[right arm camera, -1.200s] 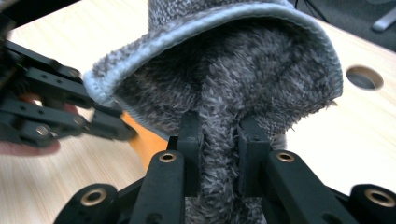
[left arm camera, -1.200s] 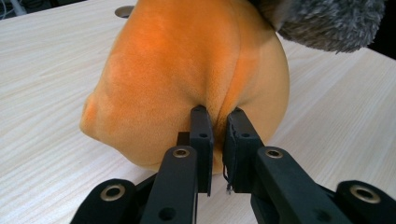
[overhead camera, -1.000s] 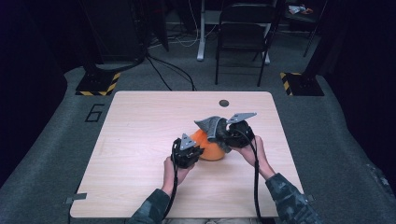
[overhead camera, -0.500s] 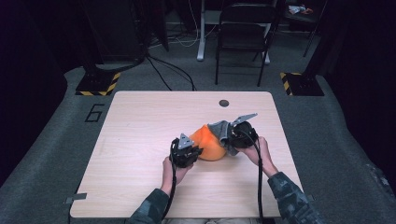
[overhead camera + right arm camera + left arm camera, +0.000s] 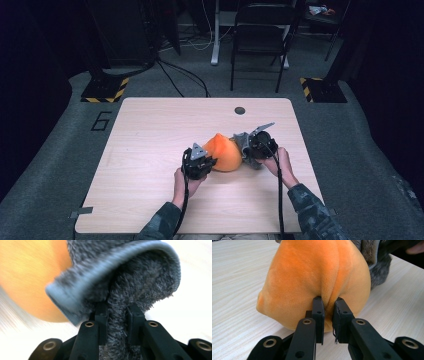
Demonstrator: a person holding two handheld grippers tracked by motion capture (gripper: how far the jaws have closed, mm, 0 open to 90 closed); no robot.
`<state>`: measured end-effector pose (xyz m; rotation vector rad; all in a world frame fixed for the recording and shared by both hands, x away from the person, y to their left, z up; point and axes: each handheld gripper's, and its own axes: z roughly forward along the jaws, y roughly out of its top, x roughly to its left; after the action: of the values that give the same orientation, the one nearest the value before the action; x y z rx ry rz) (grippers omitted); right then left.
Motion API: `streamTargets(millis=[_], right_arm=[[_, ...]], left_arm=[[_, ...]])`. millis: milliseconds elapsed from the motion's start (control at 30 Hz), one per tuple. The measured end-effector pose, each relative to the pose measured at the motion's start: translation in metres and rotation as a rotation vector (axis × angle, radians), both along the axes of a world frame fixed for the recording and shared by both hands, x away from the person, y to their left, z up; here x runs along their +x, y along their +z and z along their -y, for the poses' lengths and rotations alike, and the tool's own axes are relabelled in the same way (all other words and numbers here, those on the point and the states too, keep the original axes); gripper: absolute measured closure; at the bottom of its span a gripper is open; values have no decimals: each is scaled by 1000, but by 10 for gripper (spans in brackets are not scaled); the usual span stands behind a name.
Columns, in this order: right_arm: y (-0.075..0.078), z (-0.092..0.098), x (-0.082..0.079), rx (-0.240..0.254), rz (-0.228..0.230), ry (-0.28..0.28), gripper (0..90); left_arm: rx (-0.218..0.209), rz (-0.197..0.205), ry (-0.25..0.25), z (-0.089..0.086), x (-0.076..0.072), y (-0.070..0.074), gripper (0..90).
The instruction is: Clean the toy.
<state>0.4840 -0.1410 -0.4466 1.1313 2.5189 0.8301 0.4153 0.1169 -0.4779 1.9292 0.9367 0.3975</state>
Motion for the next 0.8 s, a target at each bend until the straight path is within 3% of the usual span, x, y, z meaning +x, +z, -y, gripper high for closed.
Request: streamTargets(millis=[100, 233, 367, 567, 800], right_arm=[[17, -1, -7, 48, 52, 10, 750], [40, -7, -20, 132, 128, 65, 750], [53, -21, -34, 189, 170, 117, 750], [37, -31, -33, 129, 169, 127, 749], [30, -27, -28, 105, 133, 117, 747]], left_arm=[[8, 3, -3, 0, 0, 0, 807], [6, 5, -5, 1, -1, 0, 806], [8, 4, -8, 2, -1, 0, 806], [8, 4, -10, 3, -2, 0, 806], [11, 3, -13, 3, -2, -1, 806]])
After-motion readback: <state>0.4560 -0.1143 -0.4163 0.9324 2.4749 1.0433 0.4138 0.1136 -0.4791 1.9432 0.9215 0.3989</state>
